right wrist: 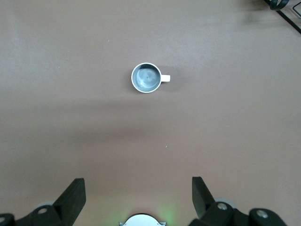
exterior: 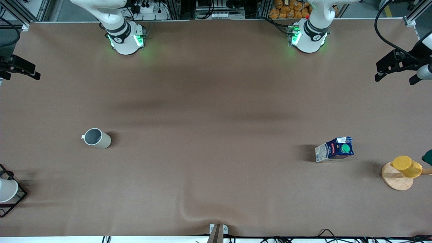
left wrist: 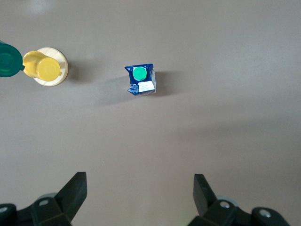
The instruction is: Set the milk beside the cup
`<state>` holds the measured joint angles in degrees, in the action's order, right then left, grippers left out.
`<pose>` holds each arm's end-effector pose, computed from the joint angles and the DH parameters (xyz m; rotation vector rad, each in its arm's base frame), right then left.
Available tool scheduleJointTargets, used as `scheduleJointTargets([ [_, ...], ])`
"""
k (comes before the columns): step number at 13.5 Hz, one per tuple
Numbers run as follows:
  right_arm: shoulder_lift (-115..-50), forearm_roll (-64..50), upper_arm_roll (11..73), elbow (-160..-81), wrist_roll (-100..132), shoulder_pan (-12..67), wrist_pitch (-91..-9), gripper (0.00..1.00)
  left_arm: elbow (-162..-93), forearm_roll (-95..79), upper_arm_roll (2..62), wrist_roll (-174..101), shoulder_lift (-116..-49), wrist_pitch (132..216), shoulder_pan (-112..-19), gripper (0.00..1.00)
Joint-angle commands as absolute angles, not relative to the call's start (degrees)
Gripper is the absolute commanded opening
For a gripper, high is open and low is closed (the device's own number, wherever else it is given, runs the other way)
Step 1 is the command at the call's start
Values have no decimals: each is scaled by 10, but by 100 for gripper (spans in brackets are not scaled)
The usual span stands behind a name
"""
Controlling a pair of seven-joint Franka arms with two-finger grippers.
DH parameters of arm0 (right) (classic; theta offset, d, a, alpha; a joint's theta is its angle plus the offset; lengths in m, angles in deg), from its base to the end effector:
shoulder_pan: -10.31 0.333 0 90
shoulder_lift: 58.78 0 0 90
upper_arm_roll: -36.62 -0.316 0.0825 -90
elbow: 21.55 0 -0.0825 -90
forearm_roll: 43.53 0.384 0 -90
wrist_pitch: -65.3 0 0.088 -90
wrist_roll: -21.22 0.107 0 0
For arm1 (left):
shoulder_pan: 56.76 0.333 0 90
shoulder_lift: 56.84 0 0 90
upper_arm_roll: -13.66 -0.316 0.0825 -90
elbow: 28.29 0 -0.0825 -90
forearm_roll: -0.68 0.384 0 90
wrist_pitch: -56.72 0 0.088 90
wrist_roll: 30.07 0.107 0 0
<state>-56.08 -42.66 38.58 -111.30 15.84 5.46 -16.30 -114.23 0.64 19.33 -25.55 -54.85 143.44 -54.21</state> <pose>0.5207 -0.0608 0.6398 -3.1113 0.0363 0.1445 0.5369 -0.0305 0.6715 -3.1304 0.2091 -0.0755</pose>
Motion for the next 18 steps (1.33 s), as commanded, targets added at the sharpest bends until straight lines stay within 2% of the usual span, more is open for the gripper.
scheduleJointTargets([
  [1, -555, -426, 380, -1120, 150, 46, -165, 100, -1144, -8, 190, -248, -542, 1403, -540, 100],
  [13, -555, -404, 381, -1128, 150, 46, -168, 100, -1144, -10, 189, -244, -551, 1404, -536, 100],
  [18, -558, -396, 380, -1129, 150, 48, -185, 100, -1149, -10, 189, -229, -591, 1449, -508, 100],
])
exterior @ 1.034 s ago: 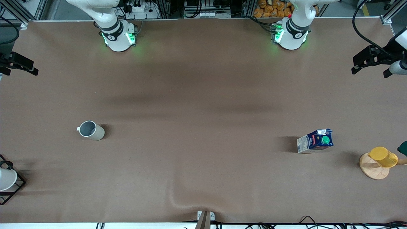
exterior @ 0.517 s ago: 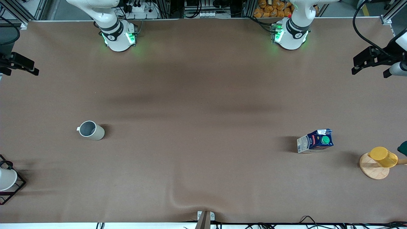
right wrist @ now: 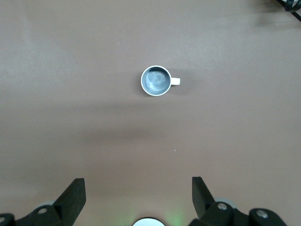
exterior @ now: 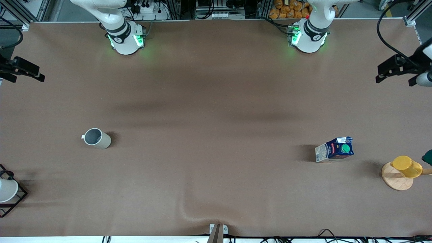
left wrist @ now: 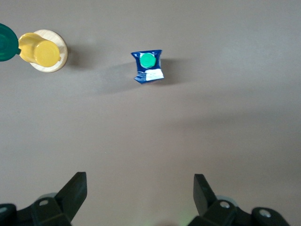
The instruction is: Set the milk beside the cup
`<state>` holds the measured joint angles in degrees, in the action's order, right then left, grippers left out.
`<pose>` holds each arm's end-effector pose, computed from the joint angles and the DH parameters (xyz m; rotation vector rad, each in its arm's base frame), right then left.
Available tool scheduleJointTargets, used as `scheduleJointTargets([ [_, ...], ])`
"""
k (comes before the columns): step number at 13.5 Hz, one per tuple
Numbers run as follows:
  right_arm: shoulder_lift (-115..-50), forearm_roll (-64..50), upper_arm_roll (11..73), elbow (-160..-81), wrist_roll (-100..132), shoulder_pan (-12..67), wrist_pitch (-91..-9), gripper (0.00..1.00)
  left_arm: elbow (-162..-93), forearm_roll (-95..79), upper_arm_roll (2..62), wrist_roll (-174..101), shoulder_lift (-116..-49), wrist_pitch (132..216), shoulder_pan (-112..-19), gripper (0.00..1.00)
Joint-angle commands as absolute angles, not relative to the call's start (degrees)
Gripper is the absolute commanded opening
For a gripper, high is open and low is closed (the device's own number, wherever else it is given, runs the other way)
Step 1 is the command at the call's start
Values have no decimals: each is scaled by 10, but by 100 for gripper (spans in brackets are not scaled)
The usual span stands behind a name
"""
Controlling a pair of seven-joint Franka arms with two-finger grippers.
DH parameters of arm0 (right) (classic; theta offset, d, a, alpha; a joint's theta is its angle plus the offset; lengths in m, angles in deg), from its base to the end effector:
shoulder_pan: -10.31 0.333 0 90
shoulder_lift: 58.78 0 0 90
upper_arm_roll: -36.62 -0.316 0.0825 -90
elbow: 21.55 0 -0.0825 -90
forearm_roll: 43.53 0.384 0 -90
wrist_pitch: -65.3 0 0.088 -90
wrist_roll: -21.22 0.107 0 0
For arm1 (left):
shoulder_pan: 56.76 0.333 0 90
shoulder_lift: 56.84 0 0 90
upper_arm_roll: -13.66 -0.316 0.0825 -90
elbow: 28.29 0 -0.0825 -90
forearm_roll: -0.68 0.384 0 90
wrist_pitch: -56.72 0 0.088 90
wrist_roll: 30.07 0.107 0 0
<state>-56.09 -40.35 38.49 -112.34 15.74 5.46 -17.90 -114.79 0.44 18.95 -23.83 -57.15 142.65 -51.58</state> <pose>0.5243 -0.0557 0.6338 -3.0734 0.0266 0.1215 0.5494 -0.0014 0.6440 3.1312 -0.1741 -0.0236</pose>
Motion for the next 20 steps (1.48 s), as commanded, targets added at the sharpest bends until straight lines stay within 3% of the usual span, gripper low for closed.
scheduleJointTargets([
  [1, -559, -396, 380, -1130, 149, 48, -185, 100, -1150, -11, 189, -230, -605, 1470, -504, 100],
  [8, -561, -395, 379, -1196, 149, 50, -265, 100, -1135, 2, 188, -234, -712, 1545, -506, 100],
  [12, -563, -395, 379, -1260, 149, 55, -341, 100, -1138, 49, 194, -267, -784, 1648, -515, 100],
  [16, -562, -395, 379, -1266, 148, 55, -347, 100, -1142, 43, 196, -294, -815, 1655, -518, 100],
  [18, -582, -396, 378, -1266, 147, 68, -369, 100, -1149, 43, 197, -294, -815, 1655, -520, 100],
  [20, -648, -397, 378, -1249, 144, 73, -401, 100, -1166, 45, 196, -295, -816, 1656, -534, 100],
])
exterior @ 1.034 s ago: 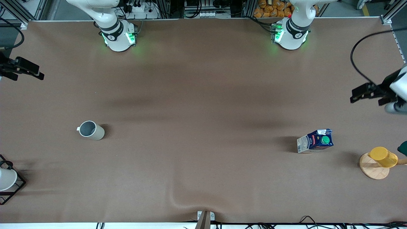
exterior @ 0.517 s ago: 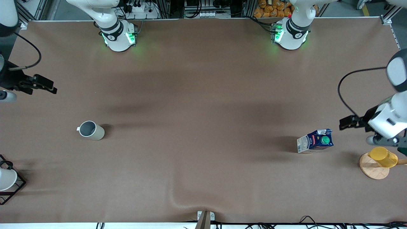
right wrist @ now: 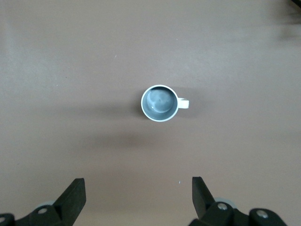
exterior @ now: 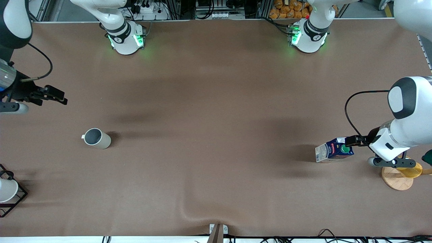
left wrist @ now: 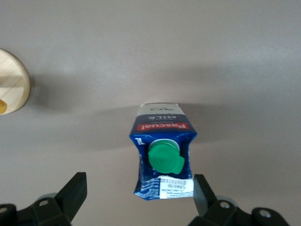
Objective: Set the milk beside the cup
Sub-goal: 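Lower the right gripper to the white mug while the left gripper reaches the milk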
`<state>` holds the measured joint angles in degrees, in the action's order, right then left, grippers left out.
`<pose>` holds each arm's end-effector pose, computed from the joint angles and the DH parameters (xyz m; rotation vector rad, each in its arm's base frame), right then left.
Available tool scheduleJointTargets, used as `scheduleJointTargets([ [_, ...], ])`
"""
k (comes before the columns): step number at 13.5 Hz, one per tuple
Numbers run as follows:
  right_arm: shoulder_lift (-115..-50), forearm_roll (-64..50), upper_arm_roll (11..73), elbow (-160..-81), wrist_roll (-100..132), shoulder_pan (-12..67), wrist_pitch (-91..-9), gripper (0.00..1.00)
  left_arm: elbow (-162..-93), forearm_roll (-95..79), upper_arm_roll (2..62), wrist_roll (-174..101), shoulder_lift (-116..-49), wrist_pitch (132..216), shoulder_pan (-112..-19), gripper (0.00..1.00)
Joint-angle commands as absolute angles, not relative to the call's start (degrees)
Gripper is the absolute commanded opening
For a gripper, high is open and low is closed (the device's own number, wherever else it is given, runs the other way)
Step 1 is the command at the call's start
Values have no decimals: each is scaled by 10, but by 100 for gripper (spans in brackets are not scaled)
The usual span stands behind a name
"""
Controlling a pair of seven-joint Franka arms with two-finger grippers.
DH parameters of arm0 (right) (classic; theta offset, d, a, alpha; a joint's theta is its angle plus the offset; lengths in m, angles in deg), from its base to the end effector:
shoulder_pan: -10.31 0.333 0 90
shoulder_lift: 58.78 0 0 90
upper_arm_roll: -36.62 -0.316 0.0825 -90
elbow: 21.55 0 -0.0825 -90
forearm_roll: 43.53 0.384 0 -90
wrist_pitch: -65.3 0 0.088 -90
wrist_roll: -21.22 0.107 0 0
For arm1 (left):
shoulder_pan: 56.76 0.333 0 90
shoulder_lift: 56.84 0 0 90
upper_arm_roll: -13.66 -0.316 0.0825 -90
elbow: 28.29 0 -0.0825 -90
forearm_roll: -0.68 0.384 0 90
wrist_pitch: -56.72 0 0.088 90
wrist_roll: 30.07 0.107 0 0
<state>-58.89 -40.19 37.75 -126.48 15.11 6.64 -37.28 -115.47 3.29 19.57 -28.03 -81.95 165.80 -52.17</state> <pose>0.5572 -0.0418 0.5183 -3.0806 -0.0138 0.0576 0.6772 -0.0026 0.4043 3.1371 -0.1038 -0.0841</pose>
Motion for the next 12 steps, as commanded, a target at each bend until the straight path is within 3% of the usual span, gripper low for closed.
scheduleJointTargets([
  [1, -695, -397, 378, -1236, 143, 76, -425, 100, -1176, 45, 196, -295, -818, 1658, -533, 100],
  [5, -802, -397, 378, -1214, 135, 121, -513, 100, -1180, 45, 197, -295, -837, 1681, -530, 100],
  [11, -856, -403, 378, -1222, 129, 116, -524, 100, -1182, 45, 196, -300, -873, 1716, -531, 100],
  [12, -858, -403, 378, -1238, 130, 119, -522, 100, -1183, 45, 196, -300, -873, 1716, -531, 88],
])
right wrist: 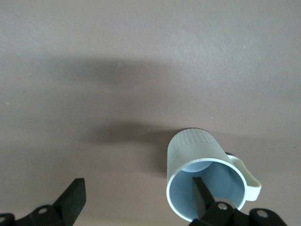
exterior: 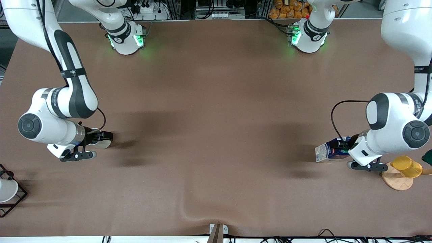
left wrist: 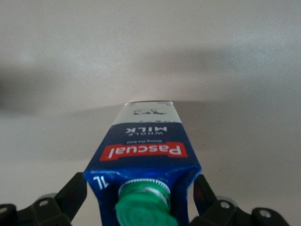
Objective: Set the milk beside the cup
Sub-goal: 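Lower the right gripper to the white mug while the left gripper reaches the milk, then close the right gripper on the mug while the left gripper grips the milk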
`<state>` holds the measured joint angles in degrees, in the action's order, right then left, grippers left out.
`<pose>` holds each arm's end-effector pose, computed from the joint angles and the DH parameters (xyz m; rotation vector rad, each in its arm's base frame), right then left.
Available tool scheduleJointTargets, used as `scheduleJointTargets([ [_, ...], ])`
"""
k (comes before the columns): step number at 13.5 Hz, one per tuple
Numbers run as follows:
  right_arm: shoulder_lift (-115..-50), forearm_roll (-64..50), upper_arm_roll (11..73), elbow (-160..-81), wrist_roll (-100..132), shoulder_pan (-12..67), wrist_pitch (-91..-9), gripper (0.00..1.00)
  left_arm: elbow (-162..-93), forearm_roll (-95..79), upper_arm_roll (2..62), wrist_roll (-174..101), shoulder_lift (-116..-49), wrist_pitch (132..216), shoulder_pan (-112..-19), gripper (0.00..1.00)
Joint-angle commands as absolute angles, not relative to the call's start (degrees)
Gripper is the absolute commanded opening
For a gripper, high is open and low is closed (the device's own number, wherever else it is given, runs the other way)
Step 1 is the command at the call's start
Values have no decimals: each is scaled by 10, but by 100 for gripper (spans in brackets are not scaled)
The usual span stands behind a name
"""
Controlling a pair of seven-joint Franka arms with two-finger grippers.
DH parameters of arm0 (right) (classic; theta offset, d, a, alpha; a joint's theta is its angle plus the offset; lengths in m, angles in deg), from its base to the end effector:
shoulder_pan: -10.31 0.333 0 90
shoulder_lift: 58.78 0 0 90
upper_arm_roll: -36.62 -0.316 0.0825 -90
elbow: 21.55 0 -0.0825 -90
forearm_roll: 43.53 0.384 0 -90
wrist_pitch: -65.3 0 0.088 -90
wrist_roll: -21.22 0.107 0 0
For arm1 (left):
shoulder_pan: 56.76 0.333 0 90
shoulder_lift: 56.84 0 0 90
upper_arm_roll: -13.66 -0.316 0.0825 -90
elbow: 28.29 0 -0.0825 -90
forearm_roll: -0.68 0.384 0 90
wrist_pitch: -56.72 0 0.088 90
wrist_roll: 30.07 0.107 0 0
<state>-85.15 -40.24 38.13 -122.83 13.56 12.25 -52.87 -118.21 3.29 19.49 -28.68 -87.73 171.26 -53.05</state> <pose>0.6379 0.0091 0.2903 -3.0799 -0.1721 0.2512 0.6808 -0.0132 0.3215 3.1234 -0.1107 -0.1666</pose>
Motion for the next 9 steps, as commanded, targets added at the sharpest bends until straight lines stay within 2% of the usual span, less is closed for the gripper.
scheduleJointTargets([
  [1, -858, -403, 378, -1245, 132, 122, -523, 100, -1183, 45, 196, -302, -870, 1715, -532, 78],
  [5, -871, -403, 378, -1253, 128, 97, -523, 100, -1177, 45, 196, -301, -863, 1711, -532, 37],
  [7, -877, -403, 378, -1253, 123, 90, -528, 98, -1174, 45, 196, -298, -845, 1706, -528, 35],
  [8, -881, -403, 378, -1253, 116, 87, -534, 48, -1175, 45, 196, -298, -830, 1694, -525, 35],
  [9, -888, -402, 378, -1253, 116, 85, -547, 20, -1176, 43, 195, -306, -813, 1674, -520, 35],
])
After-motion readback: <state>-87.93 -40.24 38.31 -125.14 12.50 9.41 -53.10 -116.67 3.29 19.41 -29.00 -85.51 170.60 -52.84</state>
